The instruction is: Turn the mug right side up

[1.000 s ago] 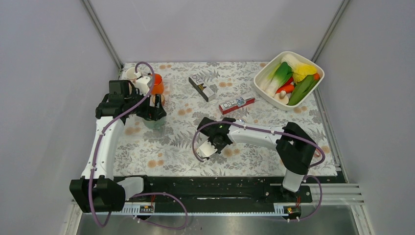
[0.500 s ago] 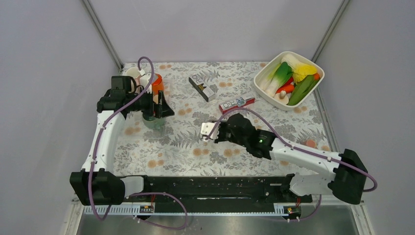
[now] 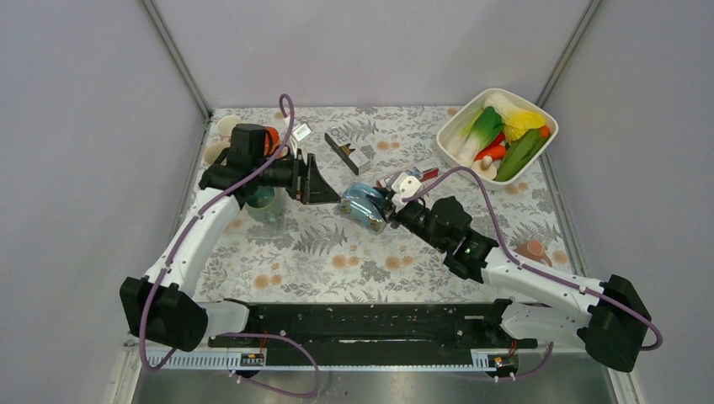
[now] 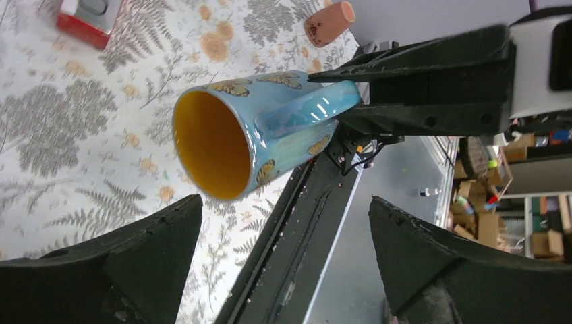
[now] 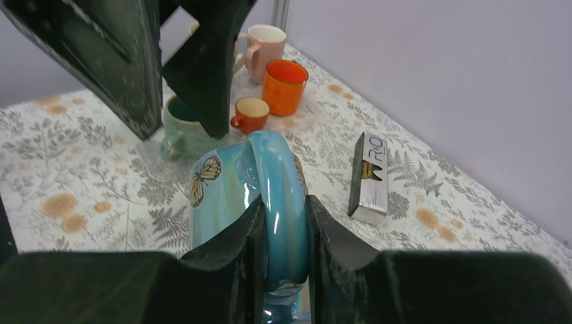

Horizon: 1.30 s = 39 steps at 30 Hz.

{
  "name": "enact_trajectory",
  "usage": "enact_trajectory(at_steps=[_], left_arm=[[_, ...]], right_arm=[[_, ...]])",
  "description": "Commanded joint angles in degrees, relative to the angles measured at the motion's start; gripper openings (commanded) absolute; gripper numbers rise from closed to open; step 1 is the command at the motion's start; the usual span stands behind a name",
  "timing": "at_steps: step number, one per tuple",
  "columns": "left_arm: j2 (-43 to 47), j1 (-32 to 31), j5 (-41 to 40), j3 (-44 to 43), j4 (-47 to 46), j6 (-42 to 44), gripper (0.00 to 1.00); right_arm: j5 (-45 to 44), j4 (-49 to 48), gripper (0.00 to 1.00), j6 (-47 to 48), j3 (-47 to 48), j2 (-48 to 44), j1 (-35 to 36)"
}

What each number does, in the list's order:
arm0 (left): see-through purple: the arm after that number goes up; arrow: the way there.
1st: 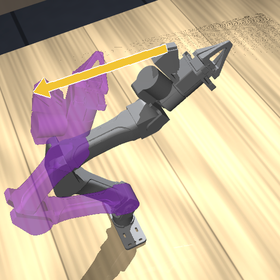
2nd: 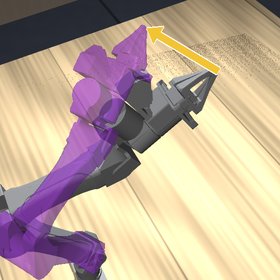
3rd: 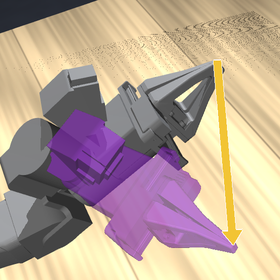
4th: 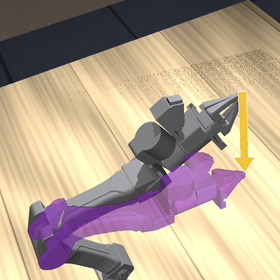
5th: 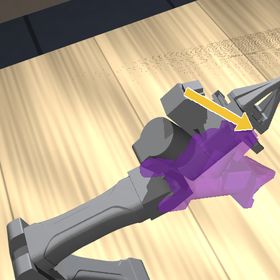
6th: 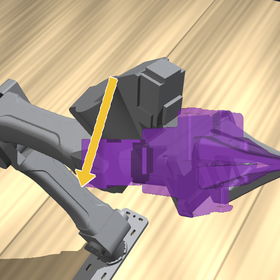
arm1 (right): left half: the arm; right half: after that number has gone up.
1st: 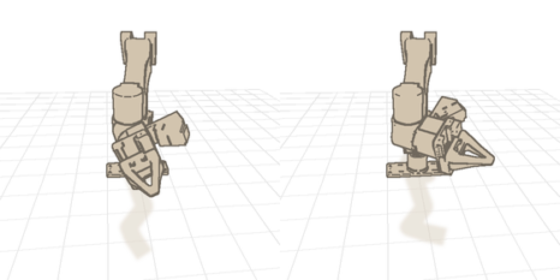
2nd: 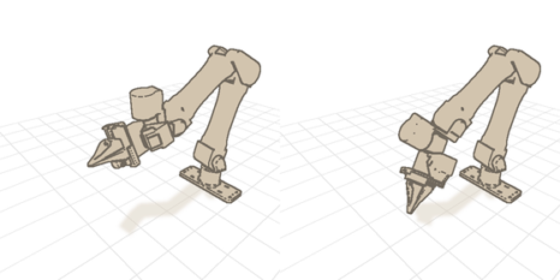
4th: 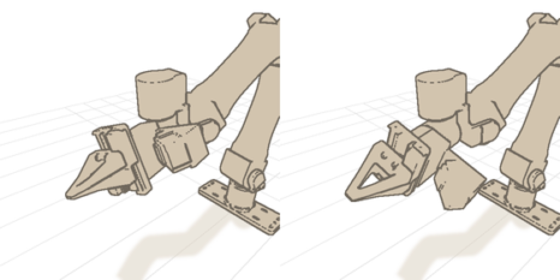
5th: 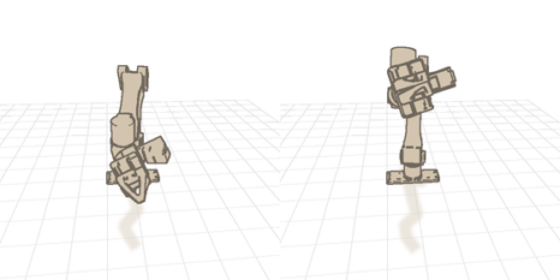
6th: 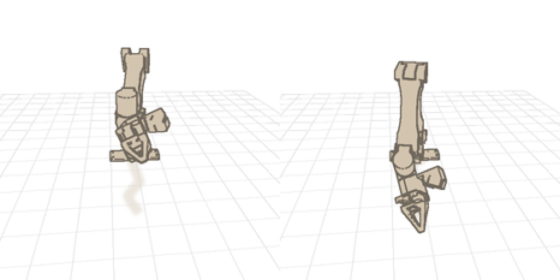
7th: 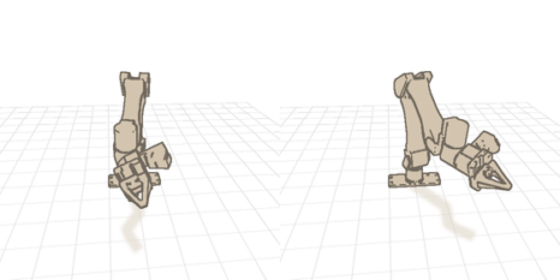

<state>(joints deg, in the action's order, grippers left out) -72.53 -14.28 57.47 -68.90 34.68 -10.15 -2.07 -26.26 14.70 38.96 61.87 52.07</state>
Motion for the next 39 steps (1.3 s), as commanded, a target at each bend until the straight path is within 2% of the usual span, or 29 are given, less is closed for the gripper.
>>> enact_trajectory(at_steps=[1, 4, 13, 15, 18, 19, 21, 23, 24, 25, 26, 27, 28, 29, 34, 36, 39], left_arm=[[-0.3, -1.3, 1.3, 2.0, -7.4, 7.3, 0.94], [-1.2, -1.8, 5.6, 2.1, -7.2, 9.3, 0.90], [0.1, -8.6, 9.6, 3.7, -7.3, 9.7, 0.51], [-0.1, -9.1, 8.8, 4.2, -7.4, 9.7, 0.38], [-0.5, -9.4, 8.0, 3.9, -7.6, 9.5, 0.05], [-0.6, -9.4, 7.4, 3.7, -7.8, 8.8, 0.00], [-0.5, -9.3, 5.1, 3.1, -7.7, 7.5, 0.00], [-0.4, -9.3, -0.5, 2.0, -5.5, 7.0, 0.00], [-0.4, -9.2, -5.4, 0.8, -2.9, 7.5, 0.00], [-0.9, -9.2, -10.7, -0.9, 0.4, 8.0, 0.00], [-1.7, -9.0, -15.5, -2.7, 3.7, 8.6, 0.00], [-2.2, -8.2, -19.6, -4.1, 6.2, 8.5, 0.00], [-2.4, -6.5, -20.2, -3.8, 6.9, 7.3, 0.00], [-2.1, -4.5, -20.0, -2.9, 6.2, 4.7, 0.00], [3.3, 6.9, -18.4, 2.1, 1.9, -10.4, 0.00], [7.3, 10.2, -21.3, 2.1, 3.3, -14.7, 0.00], [9.6, 14.1, -26.2, -0.3, 10.3, -17.9, 0.00]], right_arm=[[0.2, -14.8, 0.00, -5.9, 3.3, -4.1, -0.3], [0.5, -14.8, 0.00, -6.5, 3.6, -4.6, -0.3], [1.0, -17.1, 0.00, -8.0, 3.7, -3.4, -0.5], [0.8, -17.7, 0.00, -8.7, 3.8, -3.3, -0.6], [1.3, -18.0, 0.00, -9.7, 3.8, -2.8, -0.7], [1.3, -18.0, 0.00, -10.0, 3.7, -2.6, -0.8], [1.2, -17.5, 0.00, -10.5, 3.4, -2.1, -1.1], [-0.7, -14.9, 0.00, -11.7, 3.7, -1.7, -1.3], [-2.4, -13.0, 0.07, -11.9, 3.9, -1.6, -1.4], [-4.2, -11.0, 0.31, -12.0, 4.2, -1.5, -1.4], [-6.6, -9.1, 0.59, -12.2, 4.2, -1.4, -1.4], [-8.7, -7.3, 0.80, -12.0, 4.1, -1.4, -1.4], [-10.2, -5.5, 0.95, -11.9, 4.1, -1.4, -1.4], [-11.1, -4.2, 0.99, -11.6, 4.1, -1.5, -1.4], [-10.6, -0.9, 0.99, -11.1, 4.0, -1.4, -1.4], [-10.5, 0.5, 0.99, -10.9, 4.1, -1.4, -1.4], [-10.5, 1.0, 0.99, -10.7, 3.3, -1.5, -1.4]])
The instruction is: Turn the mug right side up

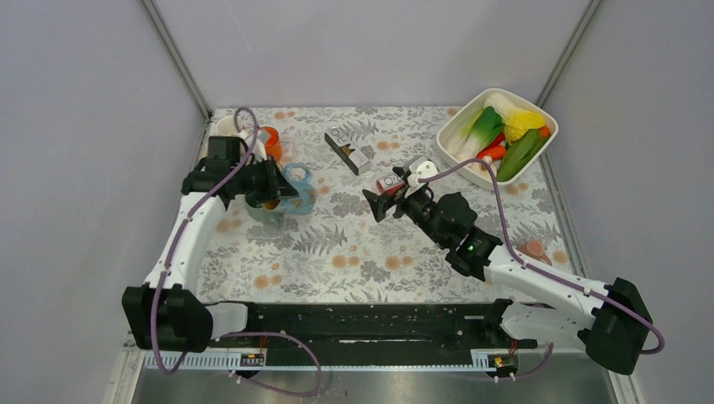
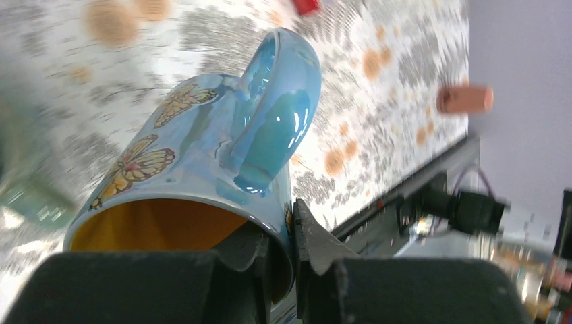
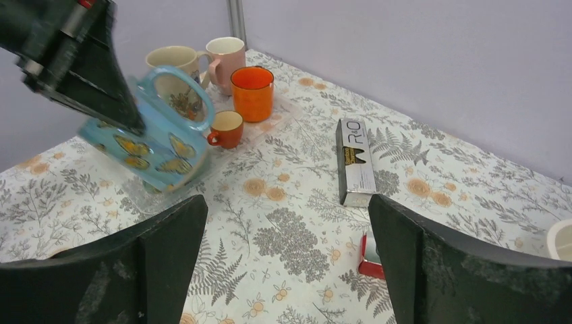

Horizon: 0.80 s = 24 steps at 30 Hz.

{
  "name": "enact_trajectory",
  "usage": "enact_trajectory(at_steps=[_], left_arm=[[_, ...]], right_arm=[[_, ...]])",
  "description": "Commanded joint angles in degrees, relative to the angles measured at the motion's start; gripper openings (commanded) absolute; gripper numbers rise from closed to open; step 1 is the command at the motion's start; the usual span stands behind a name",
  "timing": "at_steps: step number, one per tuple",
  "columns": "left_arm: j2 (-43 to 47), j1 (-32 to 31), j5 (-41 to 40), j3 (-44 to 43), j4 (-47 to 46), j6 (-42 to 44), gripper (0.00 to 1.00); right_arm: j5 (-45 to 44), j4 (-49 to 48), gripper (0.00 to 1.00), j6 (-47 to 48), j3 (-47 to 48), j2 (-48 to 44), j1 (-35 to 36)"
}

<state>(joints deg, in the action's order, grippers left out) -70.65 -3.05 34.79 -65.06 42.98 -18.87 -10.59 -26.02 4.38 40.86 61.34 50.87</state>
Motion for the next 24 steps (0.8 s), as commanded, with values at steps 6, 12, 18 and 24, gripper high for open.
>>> enact_trajectory(at_steps=[6, 12, 18, 24], left_arm=[[10.4, 15.1, -10.5, -3.2, 5.3, -16.9, 0.00], [10.9, 25.7, -16.6, -3.1, 0.7, -23.7, 0.00], [4.2, 32.5, -16.0, -2.1, -5.1, -27.9, 0.00], [-4.7, 33.1, -19.0, -3.7, -8.5, -30.2, 0.00]], right_arm=[[-0.7, 1.3, 0.99, -1.0, 0.5, -0.8, -0.1], [-1.0, 3.9, 1.00, -0.5, -0.1, -2.5, -0.1], [-2.5, 5.5, 0.99, -0.5, -0.9, -4.0, -0.1], [-4.9, 5.6, 0.99, -1.4, -2.3, -4.6, -0.1]])
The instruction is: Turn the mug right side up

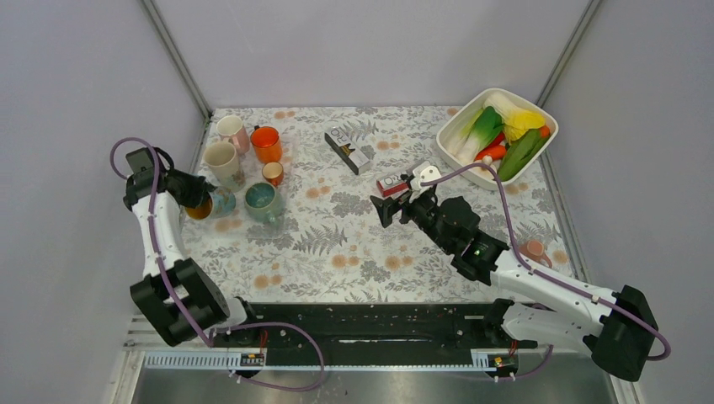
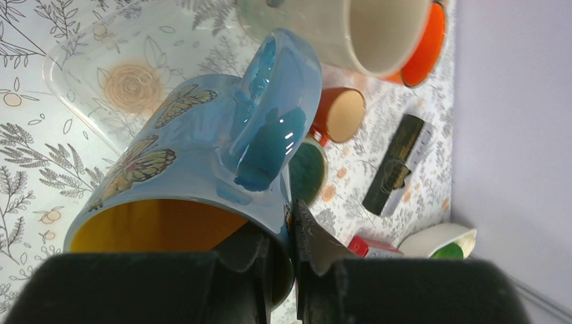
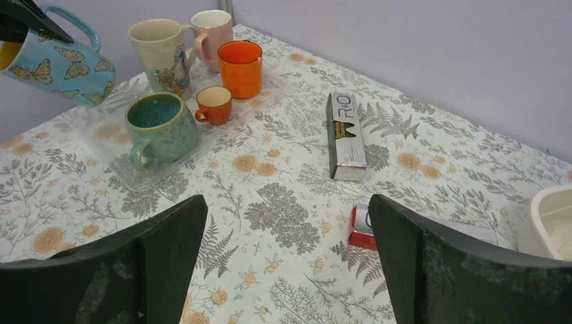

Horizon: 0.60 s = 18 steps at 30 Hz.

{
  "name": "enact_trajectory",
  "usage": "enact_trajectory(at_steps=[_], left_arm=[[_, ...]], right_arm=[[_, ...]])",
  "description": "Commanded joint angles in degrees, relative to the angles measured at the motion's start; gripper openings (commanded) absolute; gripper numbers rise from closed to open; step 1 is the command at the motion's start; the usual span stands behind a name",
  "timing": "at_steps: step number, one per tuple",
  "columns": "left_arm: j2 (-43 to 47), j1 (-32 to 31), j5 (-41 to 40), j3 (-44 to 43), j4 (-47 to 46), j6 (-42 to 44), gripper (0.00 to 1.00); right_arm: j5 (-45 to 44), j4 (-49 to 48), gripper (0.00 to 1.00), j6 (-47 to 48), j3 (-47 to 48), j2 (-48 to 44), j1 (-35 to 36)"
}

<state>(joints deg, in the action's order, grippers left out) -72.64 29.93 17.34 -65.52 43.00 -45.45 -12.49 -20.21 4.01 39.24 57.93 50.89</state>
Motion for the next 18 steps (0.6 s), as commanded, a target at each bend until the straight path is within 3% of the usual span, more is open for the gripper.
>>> enact_trajectory(at_steps=[1, 18], left_arm=[[-4.2, 0.1, -2.4, -3.3, -9.2, -4.1, 0.00], [-17.0, -2.3, -8.9, -3.1, -12.4, -6.6, 0.00]], right_arm=[[-3.5, -0.1, 0.99, -1.1, -0.9, -1.3, -0.1], [-7.7, 1.6, 0.99, 1.8, -0.3, -1.4, -0.1]])
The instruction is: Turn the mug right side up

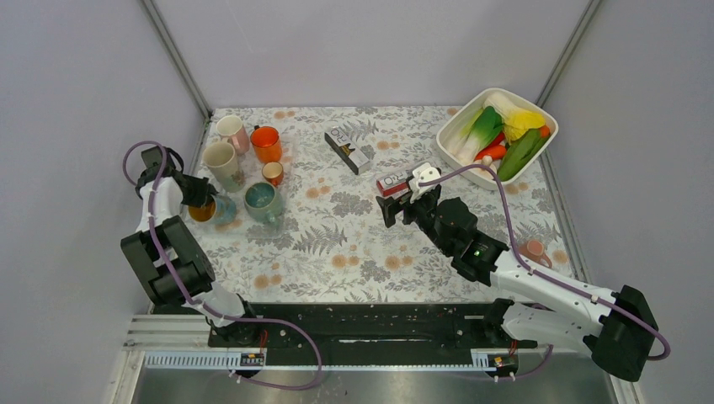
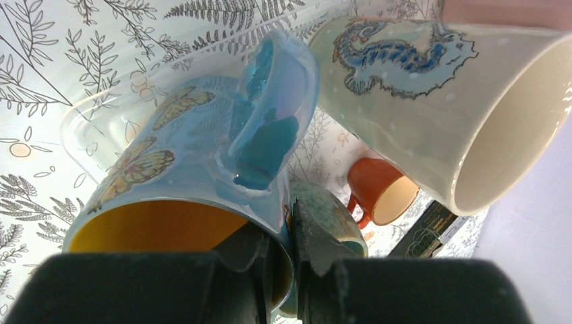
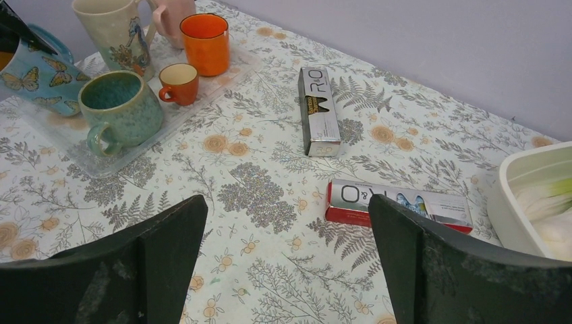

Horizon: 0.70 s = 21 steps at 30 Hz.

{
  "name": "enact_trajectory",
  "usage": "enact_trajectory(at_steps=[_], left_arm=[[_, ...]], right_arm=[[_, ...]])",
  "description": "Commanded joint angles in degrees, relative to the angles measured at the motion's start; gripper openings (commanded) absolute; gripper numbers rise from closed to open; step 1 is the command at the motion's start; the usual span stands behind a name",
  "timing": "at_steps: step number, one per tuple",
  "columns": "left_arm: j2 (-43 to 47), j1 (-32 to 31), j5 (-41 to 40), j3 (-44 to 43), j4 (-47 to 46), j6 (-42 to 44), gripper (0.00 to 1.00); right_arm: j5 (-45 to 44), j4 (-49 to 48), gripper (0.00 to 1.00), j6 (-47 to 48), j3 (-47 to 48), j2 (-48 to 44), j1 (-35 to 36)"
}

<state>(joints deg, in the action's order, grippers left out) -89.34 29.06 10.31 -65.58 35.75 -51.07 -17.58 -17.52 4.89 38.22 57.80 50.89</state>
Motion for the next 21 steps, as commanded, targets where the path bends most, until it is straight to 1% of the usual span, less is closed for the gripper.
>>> enact_trajectory(at_steps=[1, 5, 7, 8, 10, 13, 16, 18, 21], left_arm=[[-0.5, -1.9, -2.3, -2.9, -5.6, -0.8, 0.00], [-1.5, -2.7, -3.4, -3.4, -6.7, -1.0, 0.01], [-2.4, -2.7, -3.5, -4.3, -6.5, -1.0, 0.21], [-2.6, -2.8, -3.4, -4.6, -6.4, -0.9, 0.28], [-2.9, -2.7, -3.3, -4.8, -6.4, -0.9, 0.37], [-2.8, -2.8, -3.0, -5.0, -6.3, -1.0, 0.42], [-2.1, -2.7, -2.6, -5.2, -6.3, -1.2, 0.45], [-1.4, -2.7, -2.0, -5.3, -6.2, -1.3, 0.49], [0.1, -2.7, -0.8, -5.3, -6.2, -1.3, 0.54]], right_arm=[[-2.7, -1.1, 0.99, 1.2, 0.6, -1.4, -0.1], [-3.5, -0.9, 1.00, 1.7, 0.0, -2.0, -0.1], [-3.8, -0.9, 0.99, 1.9, -0.5, -2.5, -0.1], [-3.8, -0.8, 0.99, 2.1, -0.7, -2.8, -0.1], [-4.2, -0.5, 1.00, 2.4, -1.0, -3.3, -0.1], [-5.6, 0.5, 1.00, 2.8, -1.3, -3.9, -0.1], [-8.6, 1.9, 0.99, 3.2, -1.4, -4.2, -0.2], [-13.2, 4.3, 0.99, 3.5, -0.7, -4.2, -0.4], [-24.6, 11.6, 0.99, 0.2, 2.2, -2.9, -2.6]])
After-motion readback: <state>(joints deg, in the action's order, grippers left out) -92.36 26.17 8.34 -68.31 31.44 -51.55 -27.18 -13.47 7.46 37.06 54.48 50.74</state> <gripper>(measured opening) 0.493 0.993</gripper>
